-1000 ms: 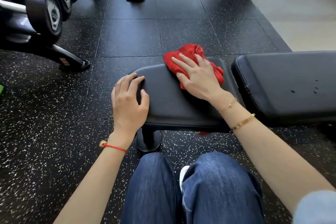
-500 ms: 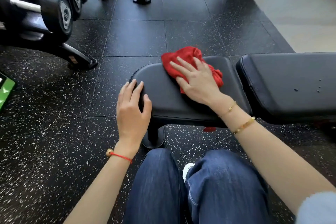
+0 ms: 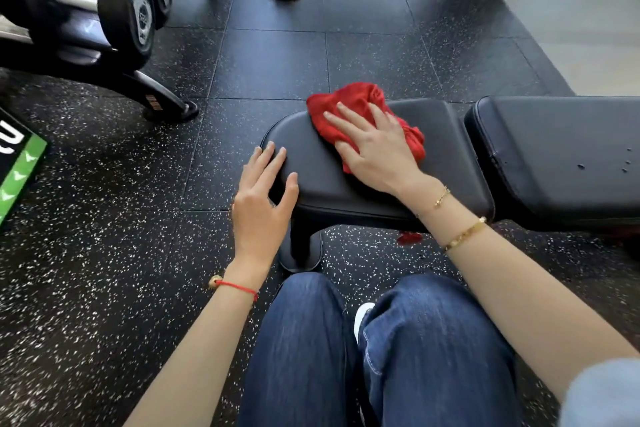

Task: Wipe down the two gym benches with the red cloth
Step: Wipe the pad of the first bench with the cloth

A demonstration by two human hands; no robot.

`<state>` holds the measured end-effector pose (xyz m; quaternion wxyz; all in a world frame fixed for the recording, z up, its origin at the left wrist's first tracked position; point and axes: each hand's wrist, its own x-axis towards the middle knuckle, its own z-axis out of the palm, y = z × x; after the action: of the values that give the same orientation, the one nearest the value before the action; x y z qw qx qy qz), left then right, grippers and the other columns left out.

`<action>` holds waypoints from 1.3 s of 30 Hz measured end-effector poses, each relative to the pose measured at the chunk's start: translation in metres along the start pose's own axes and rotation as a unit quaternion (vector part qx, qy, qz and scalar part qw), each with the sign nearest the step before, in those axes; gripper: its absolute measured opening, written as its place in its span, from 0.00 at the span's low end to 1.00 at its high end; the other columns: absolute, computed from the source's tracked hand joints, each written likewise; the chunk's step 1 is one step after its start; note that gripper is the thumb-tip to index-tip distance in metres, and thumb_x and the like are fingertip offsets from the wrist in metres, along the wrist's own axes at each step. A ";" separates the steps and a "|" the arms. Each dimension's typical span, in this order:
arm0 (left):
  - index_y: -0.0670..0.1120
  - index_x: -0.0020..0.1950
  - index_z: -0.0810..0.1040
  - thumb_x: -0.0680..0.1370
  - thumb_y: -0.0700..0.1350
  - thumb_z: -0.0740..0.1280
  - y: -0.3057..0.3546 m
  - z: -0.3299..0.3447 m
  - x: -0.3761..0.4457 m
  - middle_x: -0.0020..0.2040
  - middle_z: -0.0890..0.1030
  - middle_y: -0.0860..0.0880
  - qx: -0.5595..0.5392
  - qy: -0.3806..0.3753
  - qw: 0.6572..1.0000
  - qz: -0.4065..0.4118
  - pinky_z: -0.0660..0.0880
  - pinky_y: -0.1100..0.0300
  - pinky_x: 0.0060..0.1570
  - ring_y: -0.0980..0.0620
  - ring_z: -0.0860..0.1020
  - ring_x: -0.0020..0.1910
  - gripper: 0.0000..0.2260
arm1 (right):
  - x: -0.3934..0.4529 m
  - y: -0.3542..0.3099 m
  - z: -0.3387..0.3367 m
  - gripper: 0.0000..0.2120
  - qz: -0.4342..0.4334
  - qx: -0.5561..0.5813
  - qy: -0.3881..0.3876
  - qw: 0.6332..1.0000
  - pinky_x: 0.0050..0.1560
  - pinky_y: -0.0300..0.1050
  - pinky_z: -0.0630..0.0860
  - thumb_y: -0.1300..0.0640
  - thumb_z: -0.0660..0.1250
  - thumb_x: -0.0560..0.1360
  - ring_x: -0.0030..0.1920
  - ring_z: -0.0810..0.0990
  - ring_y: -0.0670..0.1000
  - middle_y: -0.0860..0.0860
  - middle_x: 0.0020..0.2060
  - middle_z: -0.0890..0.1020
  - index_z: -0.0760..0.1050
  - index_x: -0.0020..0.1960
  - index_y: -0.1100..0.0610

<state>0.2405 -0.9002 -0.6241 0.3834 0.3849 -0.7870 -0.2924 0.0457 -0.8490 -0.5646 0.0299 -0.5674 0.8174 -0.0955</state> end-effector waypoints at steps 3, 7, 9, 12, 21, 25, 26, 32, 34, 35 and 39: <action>0.44 0.70 0.76 0.81 0.45 0.67 -0.003 -0.001 0.000 0.73 0.73 0.47 0.002 -0.004 1.000 0.005 0.63 0.52 0.76 0.49 0.66 0.76 0.18 | -0.030 -0.001 0.001 0.24 -0.075 0.003 -0.002 0.997 0.77 0.56 0.49 0.45 0.55 0.80 0.77 0.55 0.57 0.40 0.76 0.60 0.59 0.75 0.38; 0.44 0.70 0.77 0.80 0.45 0.67 -0.004 -0.001 0.001 0.73 0.74 0.47 -0.001 0.003 1.000 0.006 0.63 0.50 0.76 0.48 0.67 0.75 0.18 | -0.037 0.031 -0.007 0.23 -0.064 -0.005 0.012 0.998 0.76 0.54 0.52 0.46 0.56 0.80 0.76 0.59 0.57 0.42 0.76 0.62 0.62 0.75 0.40; 0.44 0.69 0.77 0.80 0.45 0.68 -0.002 0.000 0.000 0.73 0.74 0.47 -0.011 0.005 1.000 -0.003 0.63 0.51 0.76 0.49 0.67 0.76 0.17 | -0.014 0.036 -0.009 0.22 -0.017 -0.016 0.015 1.000 0.76 0.54 0.51 0.47 0.56 0.81 0.76 0.58 0.58 0.42 0.76 0.61 0.61 0.75 0.40; 0.44 0.69 0.77 0.80 0.44 0.68 0.000 0.000 -0.001 0.73 0.74 0.47 -0.023 0.003 1.000 -0.011 0.63 0.50 0.76 0.48 0.67 0.76 0.17 | 0.010 0.014 -0.005 0.23 0.039 -0.011 0.010 0.999 0.76 0.56 0.48 0.45 0.55 0.81 0.77 0.55 0.59 0.41 0.77 0.58 0.59 0.76 0.38; 0.44 0.69 0.77 0.80 0.44 0.68 -0.001 -0.002 0.000 0.73 0.73 0.46 -0.007 -0.006 1.000 -0.003 0.62 0.43 0.75 0.48 0.67 0.76 0.17 | -0.037 0.016 -0.005 0.23 -0.088 0.017 0.008 0.996 0.77 0.53 0.51 0.46 0.57 0.80 0.77 0.57 0.55 0.39 0.75 0.62 0.62 0.74 0.38; 0.44 0.70 0.77 0.80 0.44 0.68 0.001 -0.002 -0.001 0.74 0.72 0.46 -0.010 -0.009 1.000 -0.011 0.61 0.44 0.76 0.49 0.66 0.76 0.18 | 0.003 0.035 -0.007 0.22 0.036 -0.004 0.016 0.999 0.76 0.56 0.50 0.45 0.55 0.81 0.77 0.56 0.57 0.40 0.77 0.60 0.60 0.75 0.37; 0.44 0.70 0.77 0.80 0.44 0.68 0.001 -0.002 -0.001 0.74 0.72 0.46 -0.012 -0.010 1.000 -0.013 0.61 0.44 0.76 0.49 0.66 0.76 0.18 | 0.014 0.031 -0.007 0.23 0.058 -0.002 0.012 0.998 0.76 0.56 0.49 0.44 0.54 0.81 0.77 0.55 0.58 0.40 0.77 0.59 0.59 0.75 0.37; 0.43 0.69 0.77 0.80 0.44 0.68 0.001 -0.002 0.000 0.73 0.73 0.45 0.006 -0.008 1.000 0.002 0.62 0.44 0.75 0.46 0.67 0.76 0.17 | -0.003 -0.007 0.002 0.23 -0.055 0.008 -0.010 0.998 0.76 0.55 0.47 0.45 0.55 0.81 0.77 0.53 0.56 0.39 0.77 0.59 0.58 0.75 0.37; 0.43 0.68 0.78 0.80 0.44 0.69 0.001 -0.002 0.002 0.72 0.75 0.45 0.033 -0.004 0.999 0.014 0.62 0.45 0.75 0.45 0.69 0.74 0.17 | -0.032 0.002 -0.001 0.23 -0.099 0.020 -0.009 0.995 0.76 0.53 0.48 0.45 0.56 0.80 0.77 0.55 0.55 0.38 0.76 0.60 0.60 0.75 0.37; 0.43 0.67 0.79 0.79 0.44 0.69 0.002 -0.002 0.003 0.70 0.76 0.44 0.058 0.003 0.998 0.021 0.62 0.45 0.75 0.45 0.71 0.72 0.16 | -0.043 0.012 -0.003 0.23 -0.107 0.026 -0.003 0.994 0.76 0.52 0.49 0.45 0.55 0.80 0.77 0.56 0.54 0.39 0.76 0.62 0.61 0.75 0.37; 0.46 0.57 0.85 0.78 0.46 0.69 0.012 0.000 0.009 0.59 0.83 0.49 0.111 0.048 0.990 0.074 0.69 0.46 0.66 0.45 0.76 0.61 0.10 | -0.039 0.068 -0.013 0.22 -0.008 0.000 0.031 0.999 0.77 0.54 0.52 0.47 0.57 0.81 0.76 0.59 0.57 0.41 0.76 0.62 0.62 0.75 0.40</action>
<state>0.2325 -0.9019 -0.6116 0.3959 0.3791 -0.8219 -0.1550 -0.0050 -0.7882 -0.5674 0.0036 -0.5702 0.8136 -0.1137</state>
